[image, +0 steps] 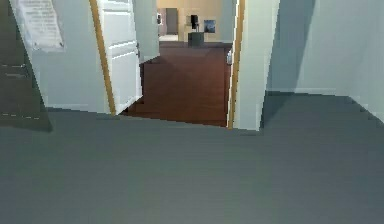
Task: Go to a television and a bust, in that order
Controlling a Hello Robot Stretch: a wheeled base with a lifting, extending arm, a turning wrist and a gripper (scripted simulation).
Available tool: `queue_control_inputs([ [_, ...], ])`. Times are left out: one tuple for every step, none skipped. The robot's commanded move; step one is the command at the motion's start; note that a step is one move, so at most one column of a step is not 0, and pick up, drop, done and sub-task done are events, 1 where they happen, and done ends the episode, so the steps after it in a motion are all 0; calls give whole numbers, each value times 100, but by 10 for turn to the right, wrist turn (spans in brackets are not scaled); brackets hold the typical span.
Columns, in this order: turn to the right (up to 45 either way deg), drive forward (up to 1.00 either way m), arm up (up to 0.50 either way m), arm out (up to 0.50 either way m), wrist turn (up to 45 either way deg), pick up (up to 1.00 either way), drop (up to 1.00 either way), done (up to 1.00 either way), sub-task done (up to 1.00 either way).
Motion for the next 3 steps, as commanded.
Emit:
queue_control_inputs([
  [0, 100, 0, 0, 0, 0, 0, 0, 0],
  [0, 100, 0, 0, 0, 0, 0, 0, 0],
  [0, 100, 0, 0, 0, 0, 0, 0, 0],
])
